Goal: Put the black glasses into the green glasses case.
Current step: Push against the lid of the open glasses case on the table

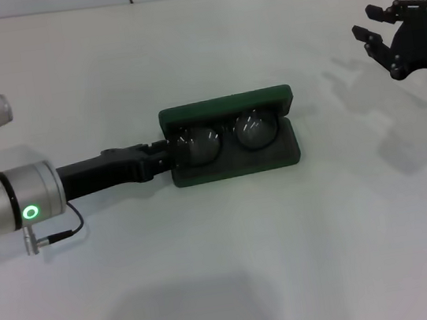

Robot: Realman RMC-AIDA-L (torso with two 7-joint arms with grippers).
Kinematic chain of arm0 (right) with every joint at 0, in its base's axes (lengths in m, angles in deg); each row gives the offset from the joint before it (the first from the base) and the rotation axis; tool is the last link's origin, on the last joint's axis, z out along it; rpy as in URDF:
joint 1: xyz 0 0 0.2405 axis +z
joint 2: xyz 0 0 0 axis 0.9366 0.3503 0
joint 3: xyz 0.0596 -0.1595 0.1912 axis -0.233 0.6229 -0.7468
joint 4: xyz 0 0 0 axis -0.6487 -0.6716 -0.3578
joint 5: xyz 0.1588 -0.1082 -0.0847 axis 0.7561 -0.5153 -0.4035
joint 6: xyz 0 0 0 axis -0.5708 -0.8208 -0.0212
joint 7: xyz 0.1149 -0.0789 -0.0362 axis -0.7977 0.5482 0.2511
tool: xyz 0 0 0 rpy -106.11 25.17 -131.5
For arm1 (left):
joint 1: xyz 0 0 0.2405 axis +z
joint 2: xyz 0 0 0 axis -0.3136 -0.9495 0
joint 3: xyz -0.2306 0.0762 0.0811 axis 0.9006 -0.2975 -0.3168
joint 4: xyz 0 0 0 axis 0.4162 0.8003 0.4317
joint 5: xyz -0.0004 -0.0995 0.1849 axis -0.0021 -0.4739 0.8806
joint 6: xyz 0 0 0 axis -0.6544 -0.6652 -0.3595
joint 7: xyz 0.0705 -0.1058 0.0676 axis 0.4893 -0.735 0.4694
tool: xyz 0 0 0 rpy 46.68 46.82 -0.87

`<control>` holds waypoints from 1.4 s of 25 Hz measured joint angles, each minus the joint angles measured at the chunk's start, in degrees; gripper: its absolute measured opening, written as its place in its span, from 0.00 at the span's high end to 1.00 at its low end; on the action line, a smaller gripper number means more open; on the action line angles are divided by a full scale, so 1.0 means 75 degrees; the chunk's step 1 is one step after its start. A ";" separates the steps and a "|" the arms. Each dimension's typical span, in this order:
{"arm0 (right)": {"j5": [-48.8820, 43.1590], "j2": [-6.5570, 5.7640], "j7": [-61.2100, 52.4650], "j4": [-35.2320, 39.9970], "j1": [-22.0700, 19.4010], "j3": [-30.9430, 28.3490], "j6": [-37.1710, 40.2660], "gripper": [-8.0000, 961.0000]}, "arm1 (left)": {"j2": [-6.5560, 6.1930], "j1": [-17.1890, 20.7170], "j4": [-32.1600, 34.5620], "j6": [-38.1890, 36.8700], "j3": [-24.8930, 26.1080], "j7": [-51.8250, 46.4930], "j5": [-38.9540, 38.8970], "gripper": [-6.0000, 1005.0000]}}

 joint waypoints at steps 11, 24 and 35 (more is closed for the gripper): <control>-0.0021 0.0012 0.0023 -0.0026 0.0043 -0.0004 0.0037 0.72 | 0.0106 -0.0203 0.0000 0.0068 0.0000 -0.0013 -0.0053 0.43; -0.0027 0.0020 0.0036 -0.0097 0.0052 0.0001 0.0081 0.72 | 0.0144 -0.0455 0.0142 -0.0014 0.0008 0.0028 0.0369 0.43; -0.0028 0.0024 0.0040 -0.0099 0.0054 0.0047 0.0170 0.72 | 0.0142 -0.0642 0.0198 -0.0063 0.0013 0.0611 -0.0143 0.43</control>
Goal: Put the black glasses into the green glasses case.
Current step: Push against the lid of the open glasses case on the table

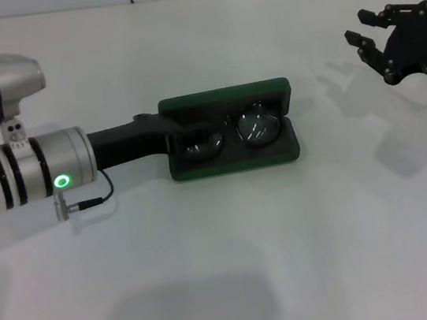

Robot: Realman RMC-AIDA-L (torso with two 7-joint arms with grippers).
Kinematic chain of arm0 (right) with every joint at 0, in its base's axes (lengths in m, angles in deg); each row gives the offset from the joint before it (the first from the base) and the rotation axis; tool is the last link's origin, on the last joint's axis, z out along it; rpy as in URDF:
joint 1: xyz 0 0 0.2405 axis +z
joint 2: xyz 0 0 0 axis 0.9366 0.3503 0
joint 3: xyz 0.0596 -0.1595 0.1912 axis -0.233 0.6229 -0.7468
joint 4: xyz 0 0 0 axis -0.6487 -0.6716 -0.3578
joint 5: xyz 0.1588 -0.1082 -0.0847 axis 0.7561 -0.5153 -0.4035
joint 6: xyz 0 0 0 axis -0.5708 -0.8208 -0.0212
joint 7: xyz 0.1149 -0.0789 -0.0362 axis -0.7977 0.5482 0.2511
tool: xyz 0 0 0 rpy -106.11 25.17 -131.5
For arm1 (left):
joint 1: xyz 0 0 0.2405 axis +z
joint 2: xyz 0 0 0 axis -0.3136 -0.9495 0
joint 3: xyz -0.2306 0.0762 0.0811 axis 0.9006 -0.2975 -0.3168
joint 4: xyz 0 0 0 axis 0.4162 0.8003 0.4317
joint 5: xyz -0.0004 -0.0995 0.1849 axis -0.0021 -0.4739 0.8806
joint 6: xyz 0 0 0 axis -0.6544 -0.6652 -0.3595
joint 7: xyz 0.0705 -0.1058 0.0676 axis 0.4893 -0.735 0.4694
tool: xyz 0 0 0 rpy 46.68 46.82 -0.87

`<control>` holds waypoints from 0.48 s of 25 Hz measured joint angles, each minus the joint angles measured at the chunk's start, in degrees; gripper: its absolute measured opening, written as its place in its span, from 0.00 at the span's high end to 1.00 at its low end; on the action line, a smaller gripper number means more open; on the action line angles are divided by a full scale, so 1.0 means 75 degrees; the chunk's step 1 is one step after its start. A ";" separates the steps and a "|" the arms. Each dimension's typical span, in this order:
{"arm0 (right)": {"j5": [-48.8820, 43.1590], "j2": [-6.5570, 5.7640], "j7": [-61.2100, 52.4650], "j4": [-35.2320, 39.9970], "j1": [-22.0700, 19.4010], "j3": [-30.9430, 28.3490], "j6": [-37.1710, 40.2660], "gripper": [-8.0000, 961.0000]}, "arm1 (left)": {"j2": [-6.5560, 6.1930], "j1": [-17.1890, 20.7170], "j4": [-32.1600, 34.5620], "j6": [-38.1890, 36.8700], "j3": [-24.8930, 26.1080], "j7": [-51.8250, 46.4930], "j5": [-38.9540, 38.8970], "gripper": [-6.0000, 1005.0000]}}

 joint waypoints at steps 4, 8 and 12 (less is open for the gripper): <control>-0.0001 0.0010 0.0033 0.0000 0.0000 0.0017 0.0025 0.72 | -0.0043 -0.0112 -0.0002 -0.0175 -0.0007 -0.0042 0.0488 0.44; 0.0015 0.0011 0.0046 0.0000 0.0000 0.0016 0.0029 0.72 | -0.0159 -0.0110 -0.0006 -0.1458 -0.0011 0.0734 0.1213 0.44; 0.0037 0.0013 0.0052 0.0001 -0.0001 -0.0008 0.0029 0.72 | -0.0207 0.0035 -0.0097 -0.2078 0.0005 0.0987 0.0276 0.44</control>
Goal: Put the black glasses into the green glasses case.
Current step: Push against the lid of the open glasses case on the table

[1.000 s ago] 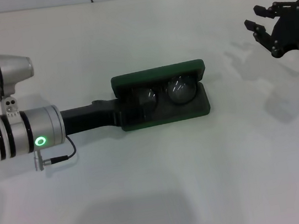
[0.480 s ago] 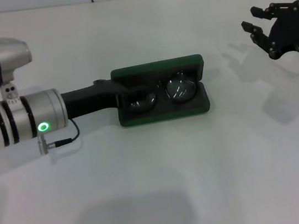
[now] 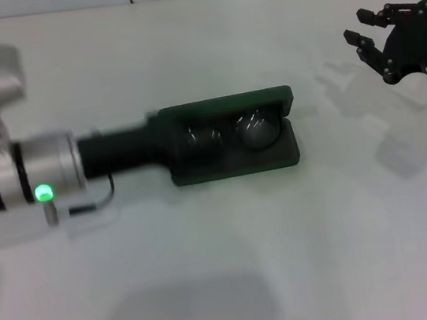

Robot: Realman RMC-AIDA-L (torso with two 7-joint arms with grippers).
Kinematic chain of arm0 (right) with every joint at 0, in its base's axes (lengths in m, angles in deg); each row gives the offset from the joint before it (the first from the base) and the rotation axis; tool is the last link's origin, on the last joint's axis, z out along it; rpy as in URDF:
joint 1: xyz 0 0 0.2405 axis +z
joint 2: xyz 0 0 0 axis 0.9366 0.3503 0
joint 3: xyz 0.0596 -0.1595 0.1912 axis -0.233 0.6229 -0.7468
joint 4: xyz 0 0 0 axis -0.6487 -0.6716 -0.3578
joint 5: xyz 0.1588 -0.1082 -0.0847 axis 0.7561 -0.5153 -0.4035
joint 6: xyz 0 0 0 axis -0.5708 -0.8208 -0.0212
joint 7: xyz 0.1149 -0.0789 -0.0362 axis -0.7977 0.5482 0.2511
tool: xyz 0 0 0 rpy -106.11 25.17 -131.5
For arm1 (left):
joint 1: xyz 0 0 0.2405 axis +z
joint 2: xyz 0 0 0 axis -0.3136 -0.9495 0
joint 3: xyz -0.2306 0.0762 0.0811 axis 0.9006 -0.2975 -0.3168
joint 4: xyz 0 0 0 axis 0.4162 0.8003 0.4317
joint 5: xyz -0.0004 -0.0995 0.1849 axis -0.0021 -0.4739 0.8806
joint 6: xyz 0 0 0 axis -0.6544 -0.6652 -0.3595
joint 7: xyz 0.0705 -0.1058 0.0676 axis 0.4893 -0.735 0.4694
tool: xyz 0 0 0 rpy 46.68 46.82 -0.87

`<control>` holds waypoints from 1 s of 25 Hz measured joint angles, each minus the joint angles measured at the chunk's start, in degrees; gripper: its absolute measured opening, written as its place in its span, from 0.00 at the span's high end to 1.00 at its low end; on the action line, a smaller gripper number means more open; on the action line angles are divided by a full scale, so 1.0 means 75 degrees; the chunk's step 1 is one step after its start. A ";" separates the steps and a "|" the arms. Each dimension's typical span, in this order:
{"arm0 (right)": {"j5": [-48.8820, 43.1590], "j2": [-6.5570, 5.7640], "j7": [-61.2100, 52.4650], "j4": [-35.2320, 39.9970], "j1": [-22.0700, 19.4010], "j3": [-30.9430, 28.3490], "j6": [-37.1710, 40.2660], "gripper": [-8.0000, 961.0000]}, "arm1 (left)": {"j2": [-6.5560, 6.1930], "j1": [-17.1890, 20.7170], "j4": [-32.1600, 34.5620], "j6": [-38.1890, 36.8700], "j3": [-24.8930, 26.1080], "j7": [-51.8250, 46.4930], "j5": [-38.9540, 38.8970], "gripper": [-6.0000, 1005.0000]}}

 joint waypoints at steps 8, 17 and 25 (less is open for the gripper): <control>0.0001 0.0010 0.0037 -0.0017 0.0001 0.0027 0.0166 0.71 | -0.0142 -0.0563 -0.0088 0.1768 -0.0019 -0.1459 -0.1234 0.44; -0.1223 -0.0013 -0.0201 0.0260 -0.0115 0.0709 0.1505 0.70 | -0.0148 -0.0127 -0.0044 0.0562 -0.0009 -0.0253 -0.1074 0.44; -0.1322 0.0052 0.0269 0.1471 0.0119 0.3938 -0.2439 0.65 | -0.0161 0.0413 -0.0075 0.0522 -0.0006 -0.0131 -0.1884 0.43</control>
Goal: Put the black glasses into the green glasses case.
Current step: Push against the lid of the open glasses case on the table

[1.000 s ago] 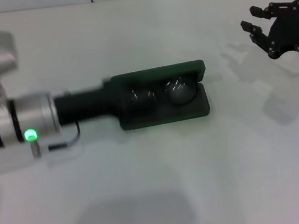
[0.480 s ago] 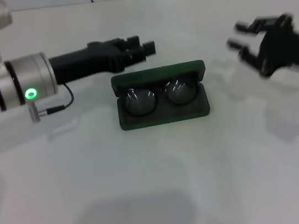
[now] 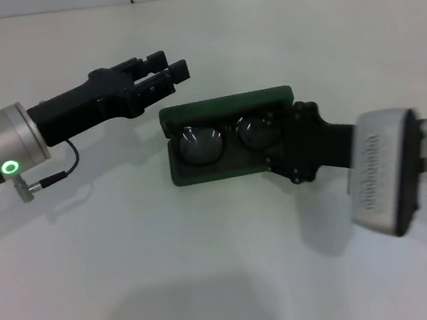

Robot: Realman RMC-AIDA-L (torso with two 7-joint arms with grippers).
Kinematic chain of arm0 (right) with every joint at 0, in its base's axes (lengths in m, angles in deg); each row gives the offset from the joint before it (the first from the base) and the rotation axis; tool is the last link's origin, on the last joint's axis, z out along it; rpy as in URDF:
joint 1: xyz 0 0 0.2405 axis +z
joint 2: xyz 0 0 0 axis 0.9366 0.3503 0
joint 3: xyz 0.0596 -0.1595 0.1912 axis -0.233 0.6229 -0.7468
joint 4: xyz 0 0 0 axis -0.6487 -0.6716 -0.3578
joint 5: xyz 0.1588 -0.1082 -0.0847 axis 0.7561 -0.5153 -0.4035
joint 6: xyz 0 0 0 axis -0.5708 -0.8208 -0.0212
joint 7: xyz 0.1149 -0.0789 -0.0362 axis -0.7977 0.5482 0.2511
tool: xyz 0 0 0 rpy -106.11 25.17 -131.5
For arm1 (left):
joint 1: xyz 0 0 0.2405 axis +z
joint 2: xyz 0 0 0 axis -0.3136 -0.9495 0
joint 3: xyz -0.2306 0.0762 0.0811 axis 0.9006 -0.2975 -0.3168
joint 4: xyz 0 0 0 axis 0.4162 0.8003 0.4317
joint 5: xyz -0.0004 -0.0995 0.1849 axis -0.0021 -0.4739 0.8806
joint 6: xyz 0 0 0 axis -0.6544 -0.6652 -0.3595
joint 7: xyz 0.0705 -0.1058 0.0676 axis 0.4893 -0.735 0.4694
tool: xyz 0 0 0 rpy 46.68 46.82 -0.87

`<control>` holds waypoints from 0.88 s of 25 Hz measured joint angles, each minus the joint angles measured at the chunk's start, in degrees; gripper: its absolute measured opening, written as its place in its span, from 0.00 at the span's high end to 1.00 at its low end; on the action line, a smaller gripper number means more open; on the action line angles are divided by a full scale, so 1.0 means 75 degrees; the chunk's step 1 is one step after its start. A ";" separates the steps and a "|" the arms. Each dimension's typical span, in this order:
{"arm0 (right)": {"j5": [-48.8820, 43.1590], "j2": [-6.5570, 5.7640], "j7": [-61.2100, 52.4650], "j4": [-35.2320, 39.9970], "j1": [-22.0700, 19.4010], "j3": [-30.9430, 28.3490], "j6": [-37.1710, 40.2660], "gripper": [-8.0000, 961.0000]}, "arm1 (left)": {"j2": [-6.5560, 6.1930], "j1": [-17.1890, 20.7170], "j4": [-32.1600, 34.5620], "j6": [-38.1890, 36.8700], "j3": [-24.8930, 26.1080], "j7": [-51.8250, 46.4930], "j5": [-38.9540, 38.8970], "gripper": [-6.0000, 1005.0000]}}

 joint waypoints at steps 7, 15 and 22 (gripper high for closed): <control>-0.0039 0.0002 0.0054 0.0345 0.0483 0.1248 -0.1773 0.62 | -0.0006 -0.0038 -0.0012 0.0018 0.0000 0.0046 0.0041 0.43; -0.0069 0.0006 0.0073 0.0327 0.0912 0.1810 -0.2533 0.62 | -0.0016 -0.0126 -0.0015 0.0165 -0.0001 0.0048 0.0083 0.43; -0.0111 0.0005 0.0061 0.0233 0.1184 0.2165 -0.2911 0.62 | 0.0029 -0.0154 -0.0014 0.0336 0.0000 0.0197 0.0126 0.43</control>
